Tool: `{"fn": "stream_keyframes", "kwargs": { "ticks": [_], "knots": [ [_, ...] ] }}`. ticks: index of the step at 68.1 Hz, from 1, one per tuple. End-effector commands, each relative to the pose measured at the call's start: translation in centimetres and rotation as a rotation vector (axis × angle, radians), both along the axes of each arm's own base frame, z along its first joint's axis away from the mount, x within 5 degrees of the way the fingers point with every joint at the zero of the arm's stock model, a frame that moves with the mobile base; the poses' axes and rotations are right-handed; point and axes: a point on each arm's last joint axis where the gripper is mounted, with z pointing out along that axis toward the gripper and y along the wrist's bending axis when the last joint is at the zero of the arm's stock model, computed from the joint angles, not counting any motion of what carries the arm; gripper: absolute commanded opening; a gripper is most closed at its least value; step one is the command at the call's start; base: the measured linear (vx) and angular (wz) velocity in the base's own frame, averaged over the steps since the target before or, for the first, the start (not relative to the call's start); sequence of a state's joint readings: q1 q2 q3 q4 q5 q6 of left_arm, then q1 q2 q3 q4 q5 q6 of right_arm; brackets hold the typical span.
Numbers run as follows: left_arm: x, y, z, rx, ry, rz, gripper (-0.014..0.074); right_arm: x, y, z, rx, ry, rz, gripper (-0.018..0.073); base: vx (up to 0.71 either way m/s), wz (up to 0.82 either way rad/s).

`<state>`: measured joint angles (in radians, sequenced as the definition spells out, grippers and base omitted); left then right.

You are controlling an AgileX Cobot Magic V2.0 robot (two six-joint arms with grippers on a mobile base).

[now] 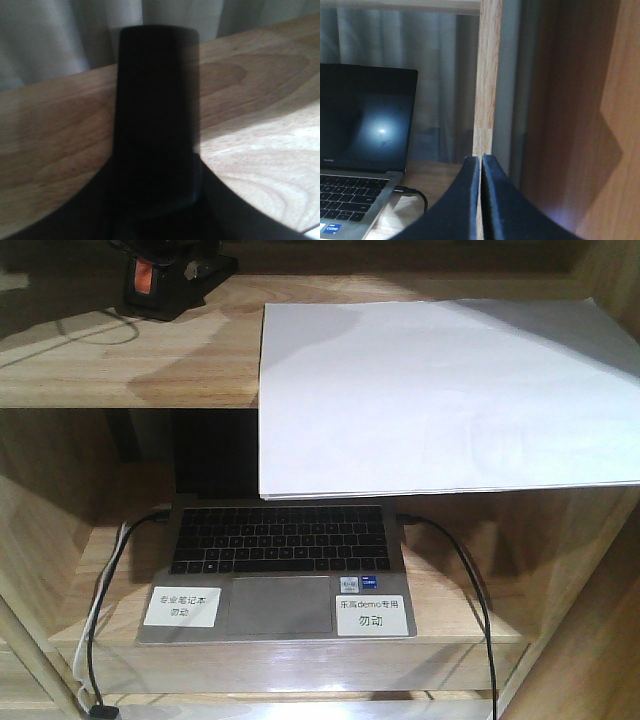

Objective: Grab stapler and paper to desk for stapling
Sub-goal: 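Reach the left gripper to the black stapler and close on it, then lift the stapler with the left gripper and pull it back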

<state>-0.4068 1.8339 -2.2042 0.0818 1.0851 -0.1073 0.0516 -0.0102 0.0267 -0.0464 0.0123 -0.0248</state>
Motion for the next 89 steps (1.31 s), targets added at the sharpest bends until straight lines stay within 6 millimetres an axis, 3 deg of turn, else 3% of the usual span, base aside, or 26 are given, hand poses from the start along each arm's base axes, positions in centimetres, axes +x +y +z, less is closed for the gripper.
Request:
{"fn": "stream_keyframes", "kwargs": {
  "ticks": [1, 14, 33, 55, 74, 89],
  "knots": [
    [-1.4, 0.7, 2.8, -0.027, -0.115, 0.006, -0.0009, -0.1, 0.0, 0.6, -0.004, -0.083, -0.001, -0.0010, 0.00, 0.00],
    [-2.4, 1.3, 4.2, -0.029, -0.175, 0.015, -0.0008, -0.1, 0.0, 0.6, -0.004, -0.083, -0.001, -0.0010, 0.00, 0.00],
    [-6.5, 3.1, 8.3, -0.039, -0.295, 0.005, -0.0006, -0.1, 0.0, 0.6, -0.004, -0.083, -0.001, -0.0010, 0.00, 0.00],
    [-11.6, 4.1, 9.2, -0.067, -0.293, -0.125, -0.0006, -0.1, 0.0, 0.6, -0.004, -0.083, -0.001, -0.0010, 0.00, 0.00],
    [-17.7, 6.5, 8.0, -0.077, -0.341, -0.156, -0.0006, -0.1, 0.0, 0.6, -0.004, -0.083, -0.001, -0.0010, 0.00, 0.00],
    [-22.9, 8.8, 5.0, -0.070, -0.377, -0.162, -0.0006, -0.1, 0.0, 0.6, -0.004, -0.082, -0.001, -0.0010, 0.00, 0.00]
  ]
}}
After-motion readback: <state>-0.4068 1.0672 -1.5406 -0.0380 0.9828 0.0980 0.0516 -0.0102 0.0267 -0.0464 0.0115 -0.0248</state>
